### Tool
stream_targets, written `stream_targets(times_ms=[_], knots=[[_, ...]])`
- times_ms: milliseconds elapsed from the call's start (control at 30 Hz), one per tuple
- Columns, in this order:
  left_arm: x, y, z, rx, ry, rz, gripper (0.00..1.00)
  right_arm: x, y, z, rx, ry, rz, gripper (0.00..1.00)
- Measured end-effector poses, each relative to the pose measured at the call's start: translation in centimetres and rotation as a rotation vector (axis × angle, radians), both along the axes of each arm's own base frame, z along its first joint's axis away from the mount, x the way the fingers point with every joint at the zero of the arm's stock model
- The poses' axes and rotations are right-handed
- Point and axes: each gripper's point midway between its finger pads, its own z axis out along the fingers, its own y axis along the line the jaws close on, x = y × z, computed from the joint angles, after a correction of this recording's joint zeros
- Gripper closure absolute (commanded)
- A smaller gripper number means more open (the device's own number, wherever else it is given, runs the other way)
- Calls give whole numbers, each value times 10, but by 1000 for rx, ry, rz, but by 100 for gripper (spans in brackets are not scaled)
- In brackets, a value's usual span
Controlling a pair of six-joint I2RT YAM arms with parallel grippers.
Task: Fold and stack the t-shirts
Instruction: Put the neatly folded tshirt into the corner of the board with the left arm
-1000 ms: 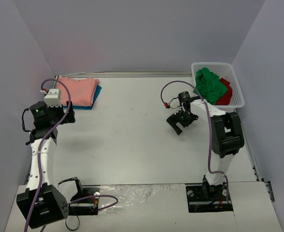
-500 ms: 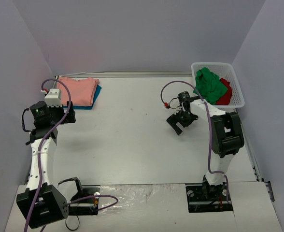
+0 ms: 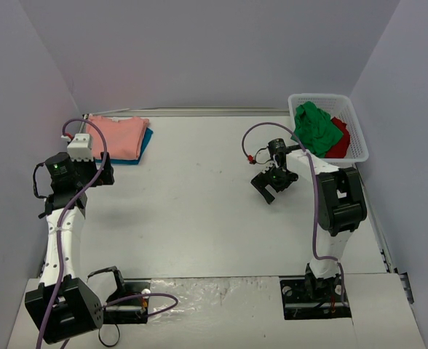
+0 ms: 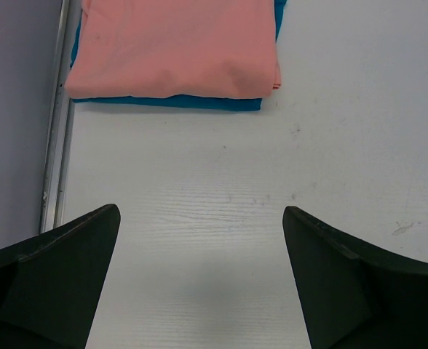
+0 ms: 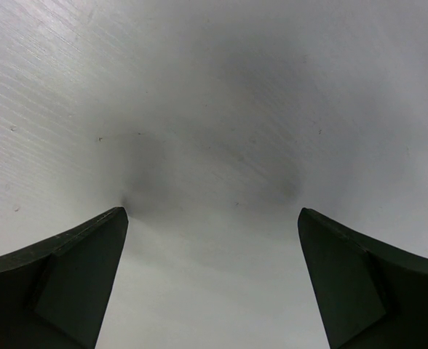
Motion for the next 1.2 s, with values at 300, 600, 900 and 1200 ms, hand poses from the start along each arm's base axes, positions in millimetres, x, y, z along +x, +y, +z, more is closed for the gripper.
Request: stream_targets(times_ms=[300,600,900,1200], knots=[[0,-3,0,-7,-2,-13,6,0,1,0,2,0,3,0],[0,-7,1,-18,-5,-37,6,-1,2,0,1,1,6,0],[-3,-9,7,-12,-32,-43,6,-2,2,-5,-3,16,6,0],[-6,-9,14,-6,-62,-42,6,-2,2,-5,-3,16,6,0]])
